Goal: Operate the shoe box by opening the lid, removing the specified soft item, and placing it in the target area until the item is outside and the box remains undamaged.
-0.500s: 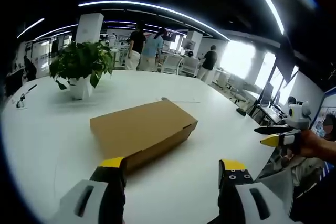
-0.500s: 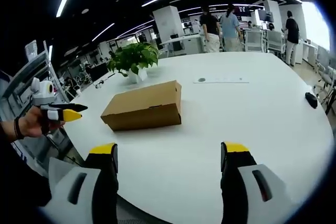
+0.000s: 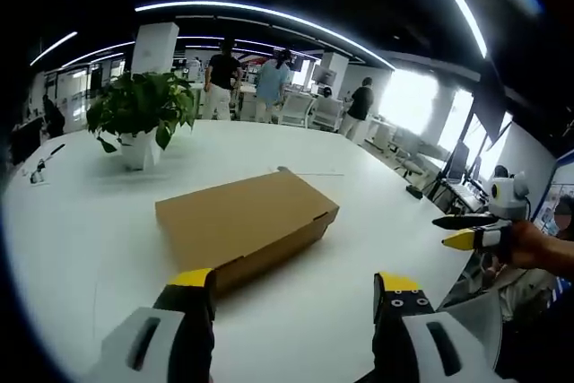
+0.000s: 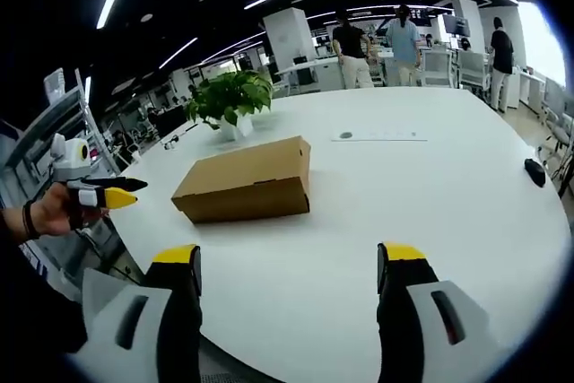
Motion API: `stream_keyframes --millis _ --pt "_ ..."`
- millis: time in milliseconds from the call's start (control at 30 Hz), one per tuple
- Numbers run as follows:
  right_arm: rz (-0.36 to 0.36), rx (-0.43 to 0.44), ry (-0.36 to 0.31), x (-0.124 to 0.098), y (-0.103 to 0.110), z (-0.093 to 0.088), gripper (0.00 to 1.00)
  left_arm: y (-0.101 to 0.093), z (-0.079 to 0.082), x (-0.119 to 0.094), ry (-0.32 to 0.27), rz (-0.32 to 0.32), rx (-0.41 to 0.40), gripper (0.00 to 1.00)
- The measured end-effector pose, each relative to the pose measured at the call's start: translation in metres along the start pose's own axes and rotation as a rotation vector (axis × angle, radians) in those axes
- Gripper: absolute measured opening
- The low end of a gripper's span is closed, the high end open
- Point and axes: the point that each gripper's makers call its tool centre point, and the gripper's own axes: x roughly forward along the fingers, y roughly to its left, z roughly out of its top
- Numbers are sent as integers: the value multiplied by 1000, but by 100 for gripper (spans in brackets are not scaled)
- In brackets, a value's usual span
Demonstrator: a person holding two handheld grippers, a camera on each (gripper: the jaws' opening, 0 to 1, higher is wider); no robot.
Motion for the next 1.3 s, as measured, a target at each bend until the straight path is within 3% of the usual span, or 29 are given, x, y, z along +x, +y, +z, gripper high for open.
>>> stream_keyframes --millis 1300 --pt "17 -4 30 11 4 -4 75 17 -3 -1 5 29 -25 72"
